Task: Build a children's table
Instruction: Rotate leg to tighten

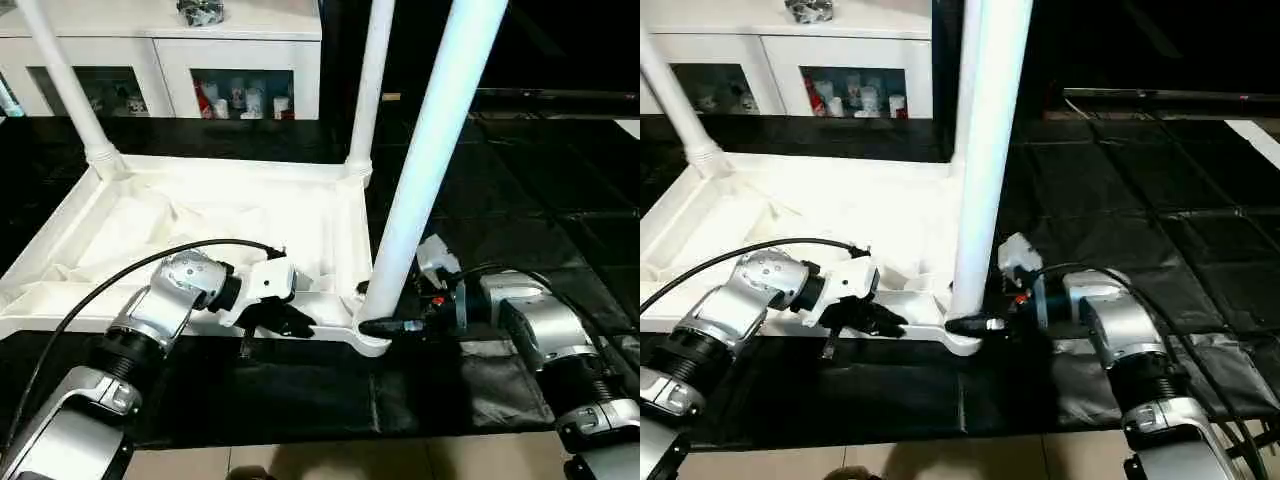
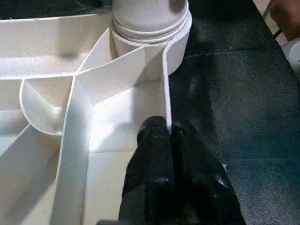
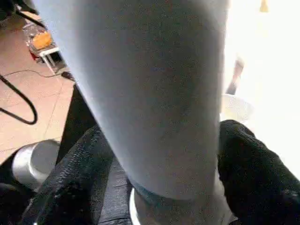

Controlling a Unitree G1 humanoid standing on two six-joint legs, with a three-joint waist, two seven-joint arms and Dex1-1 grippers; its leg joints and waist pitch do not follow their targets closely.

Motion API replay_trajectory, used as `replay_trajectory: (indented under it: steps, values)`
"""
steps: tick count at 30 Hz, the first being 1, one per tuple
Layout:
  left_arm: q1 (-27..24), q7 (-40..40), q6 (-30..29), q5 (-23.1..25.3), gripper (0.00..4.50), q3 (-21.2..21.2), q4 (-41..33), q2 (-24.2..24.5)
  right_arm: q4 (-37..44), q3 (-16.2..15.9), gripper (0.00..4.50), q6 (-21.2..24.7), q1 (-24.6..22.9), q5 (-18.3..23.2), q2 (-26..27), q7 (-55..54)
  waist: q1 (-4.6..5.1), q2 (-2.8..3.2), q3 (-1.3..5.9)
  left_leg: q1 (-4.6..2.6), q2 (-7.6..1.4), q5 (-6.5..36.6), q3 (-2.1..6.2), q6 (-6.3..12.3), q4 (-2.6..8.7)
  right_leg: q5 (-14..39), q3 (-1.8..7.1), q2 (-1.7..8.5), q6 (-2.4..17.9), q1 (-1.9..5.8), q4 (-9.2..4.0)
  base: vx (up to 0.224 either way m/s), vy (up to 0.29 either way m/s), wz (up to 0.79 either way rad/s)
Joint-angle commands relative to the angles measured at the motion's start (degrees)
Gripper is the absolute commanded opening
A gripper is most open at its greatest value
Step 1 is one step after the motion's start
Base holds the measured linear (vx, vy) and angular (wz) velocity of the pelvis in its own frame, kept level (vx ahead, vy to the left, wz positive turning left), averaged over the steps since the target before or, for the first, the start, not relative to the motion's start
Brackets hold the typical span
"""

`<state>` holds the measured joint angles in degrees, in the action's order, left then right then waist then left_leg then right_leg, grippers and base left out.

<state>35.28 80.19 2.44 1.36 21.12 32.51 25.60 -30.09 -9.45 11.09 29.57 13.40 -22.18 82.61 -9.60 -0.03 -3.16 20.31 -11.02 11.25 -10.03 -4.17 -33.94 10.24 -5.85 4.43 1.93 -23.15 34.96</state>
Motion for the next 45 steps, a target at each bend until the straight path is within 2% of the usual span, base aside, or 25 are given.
replay_trajectory:
  steps: [1, 3, 7, 9, 19, 22, 25, 26, 27, 28, 29, 30, 31, 32, 33, 34, 36, 38, 39, 41, 43, 45]
  values:
    - [-0.3, 2.0, 1.3, 0.6, 0.00, 1.7, -1.5, -0.1, -0.6, -0.3, 3.02, -0.1, 1.3, 0.5, -0.5, 1.3, 0.35, -0.24, 4.06, -0.17, -2.85, 7.2, 0.62, 3.15, 3.76, 12.9, 3.50, 4.89, 10.7, 3.24, -3.93, 0.000, 0.000, 0.00]
    - [-0.3, 2.0, 1.4, 0.7, 0.00, 1.5, -1.4, 0.0, -0.7, -0.3, 2.72, -0.1, 1.4, 0.5, -0.4, 1.5, 0.29, -0.38, 4.06, -0.11, -2.76, 6.9, 0.58, 3.22, 3.71, 13.0, 3.48, 4.90, 10.6, 3.27, -3.93, 0.000, 0.000, 0.00]
    - [-0.2, 1.9, 1.4, 0.6, 0.00, 1.6, -1.3, 0.1, -1.0, -0.6, 2.67, -0.2, 1.4, 0.5, -0.3, 2.1, 0.26, -0.36, 4.05, -0.15, -2.80, 6.8, 0.59, 3.25, 3.71, 13.1, 3.48, 4.88, 10.5, 3.20, -3.90, 0.000, 0.000, 0.00]
    - [0.0, 1.4, 1.6, 0.8, 0.00, 1.6, -0.9, 0.0, -1.2, -0.8, 2.29, -0.2, 1.4, 0.5, -0.2, 2.1, 0.23, -0.39, 4.06, -0.15, -2.77, 7.0, 0.59, 3.12, 3.73, 13.7, 3.47, 4.90, 10.3, 3.25, -3.99, 0.000, 0.000, 0.00]
    - [0.2, -0.9, 0.4, 0.4, 0.00, 0.5, 0.2, -1.0, 0.7, -1.2, 2.11, 0.8, -0.7, 1.0, 0.3, 2.1, 0.13, -0.26, 4.12, -0.21, -2.80, 7.0, 0.61, 3.00, 3.69, 13.3, 3.47, 4.83, 10.2, 3.22, -3.94, 0.000, 0.000, 0.00]
    - [0.4, -3.9, -1.7, 0.4, 0.00, -0.3, 0.2, -2.3, 2.0, -0.6, 2.11, 2.1, -2.0, 1.7, 1.4, -0.2, -0.01, -0.23, 4.11, -0.24, -2.82, 7.0, 0.58, 2.99, 3.69, 12.9, 3.49, 4.83, 10.4, 3.21, -3.93, 0.000, 0.000, 0.00]
    - [1.6, -10.6, -5.9, 0.2, 0.00, -2.3, 0.8, -5.6, 2.3, 1.1, 2.11, 5.2, -2.7, 1.2, 4.8, -9.3, 0.12, -0.19, 3.76, -0.53, -2.75, 8.7, 0.57, 2.06, 3.88, 16.1, 3.51, 4.85, 10.0, 2.95, -4.44, 0.000, 0.000, 0.00]
    - [1.9, -12.1, -6.8, 0.1, 0.00, -2.7, 0.9, -6.4, 2.1, 1.4, 2.10, 5.7, -2.6, 0.8, 5.7, -11.6, 0.36, -0.23, 3.71, -0.42, -2.54, 9.6, 0.69, 1.45, 4.00, 19.4, 3.37, 4.97, 8.8, 3.26, -4.84, 0.000, 0.000, 0.00]
    - [2.3, -14.1, -7.8, 0.0, 0.00, -3.3, 1.0, -7.5, 1.5, 1.7, 2.10, 5.8, -2.5, 0.2, 6.9, -14.6, 0.58, -0.22, 3.51, -0.59, -2.45, 10.7, 0.78, 0.82, 4.12, 22.8, 3.33, 5.09, 7.6, 3.03, -5.30, 0.000, 0.000, 0.00]
    - [3.2, -18.6, -10.4, 0.2, 0.00, -4.2, 1.4, -9.9, -0.4, 2.4, 2.10, 6.3, -1.9, -1.8, 10.2, -22.5, 0.69, -0.25, 3.57, -0.63, -2.41, 11.0, 0.85, 0.59, 4.14, 24.2, 3.28, 5.18, 7.0, 3.13, -5.46, 0.000, 0.000, 0.00]
    - [3.3, -19.2, -10.7, 0.3, 0.00, -4.3, 1.5, -10.3, -0.7, 2.5, 2.10, 6.5, -1.7, -2.1, 10.6, -23.6, 1.09, -0.14, 3.43, -0.72, -2.34, 11.4, 0.86, 0.01, 4.27, 26.0, 3.27, 5.03, 6.3, 2.80, -5.72, 0.000, 0.000, 0.00]
    - [4.4, -23.5, -13.4, 0.7, 0.00, -4.9, 1.9, -12.7, -4.3, 4.1, 2.09, 8.2, 0.2, -2.9, 14.6, -32.5, 1.55, 0.25, 3.52, -0.77, -2.32, 12.0, 1.16, -0.67, 4.38, 27.2, 3.17, 5.23, 6.0, 2.96, -5.71, 0.000, 0.000, 0.00]
    - [4.4, -23.5, -13.4, 0.7, 0.00, -4.9, 1.9, -12.7, -4.3, 4.1, 2.09, 8.2, 0.2, -2.9, 14.6, -32.5, 2.05, 0.06, 3.53, -0.48, -2.26, 11.9, 1.19, -0.88, 4.41, 27.1, 3.12, 5.15, 5.9, 3.05, -5.74, 0.000, 0.000, 0.00]
    - [5.6, -28.3, -16.4, 0.9, 0.00, -5.8, 2.4, -15.3, -9.2, 6.6, 2.09, 9.0, 3.2, -2.3, 19.0, -40.9, 2.49, 0.31, 3.45, -0.31, -2.19, 12.6, 1.39, -1.23, 4.52, 28.6, 2.88, 5.19, 5.1, 3.23, -5.86, 0.000, 0.000, 0.00]
    - [6.0, -29.8, -17.5, 0.9, 0.00, -6.2, 2.5, -16.2, -10.6, 7.4, 2.09, 8.9, 4.1, -2.0, 20.3, -43.2, 3.12, 0.11, 3.47, -0.37, -1.88, 13.2, 1.43, -1.42, 4.37, 29.8, 2.63, 5.14, 4.6, 3.20, -6.29, 0.000, 0.000, 0.00]
    - [6.7, -31.9, -19.0, 0.6, 0.00, -7.0, 2.7, -17.6, -12.7, 8.2, 2.09, 8.7, 5.6, -1.4, 22.1, -45.7, 3.30, 0.27, 3.51, -0.41, -1.90, 13.3, 1.42, -1.27, 4.36, 29.8, 2.74, 5.25, 4.6, 3.18, -6.31, 0.000, 0.000, 0.00]
    - [7.2, -33.1, -19.8, 0.4, 0.00, -7.4, 2.9, -18.4, -13.8, 8.7, 2.09, 8.6, 6.5, -1.1, 23.1, -47.1, 3.87, 0.14, 3.50, -0.37, -1.76, 13.1, 1.27, -0.48, 4.22, 28.9, 2.77, 5.05, 4.9, 3.12, -6.52, 0.000, 0.000, 0.00]
    - [8.8, -38.4, -21.0, 1.1, 0.00, -8.8, 4.0, -20.8, -17.2, 9.8, 2.09, 8.8, 9.3, -1.7, 25.9, -52.8, 4.34, -0.10, 3.78, -0.11, -1.89, 11.1, 1.22, 0.35, 4.19, 23.8, 2.97, 4.77, 6.6, 3.26, -5.76, 0.000, 0.000, 0.00]
    - [9.3, -40.6, -21.0, 1.7, 0.00, -9.2, 4.5, -21.6, -18.1, 10.1, 2.09, 8.6, 10.0, -2.0, 26.7, -54.2, 4.16, 0.09, 3.82, -0.35, -1.81, 10.3, 1.04, 0.80, 4.01, 21.6, 3.09, 4.71, 7.3, 3.05, -5.70, 0.000, 0.000, 0.00]
    - [9.4, -41.6, -21.0, 2.1, 0.00, -9.4, 4.7, -22.0, -18.5, 10.4, 2.09, 8.1, 10.2, -2.1, 27.1, -55.1, 4.04, -0.19, 3.88, -0.19, -1.86, 9.4, 0.90, 1.45, 3.95, 18.9, 3.23, 4.75, 8.3, 3.23, -5.42, 0.000, 0.000, 0.00]
    - [9.3, -42.0, -21.2, 2.6, 0.00, -9.4, 4.5, -22.3, -18.8, 11.3, 2.79, 7.6, 10.3, -2.6, 27.6, -55.8, 3.95, -0.05, 4.09, 0.03, -1.98, 7.6, 0.91, 1.94, 3.94, 15.1, 3.30, 4.69, 9.2, 3.43, -4.79, 0.000, 0.000, 0.00]
    - [8.8, -41.3, -21.1, 3.0, 0.00, -8.9, 3.8, -21.8, -18.8, 12.0, 2.81, 6.5, 10.1, -3.1, 27.4, -55.7, 4.11, -0.25, 3.94, 0.24, -1.98, 7.3, 0.86, 2.58, 4.01, 13.6, 3.28, 4.77, 9.9, 3.58, -4.64, 0.000, 0.000, 0.00]
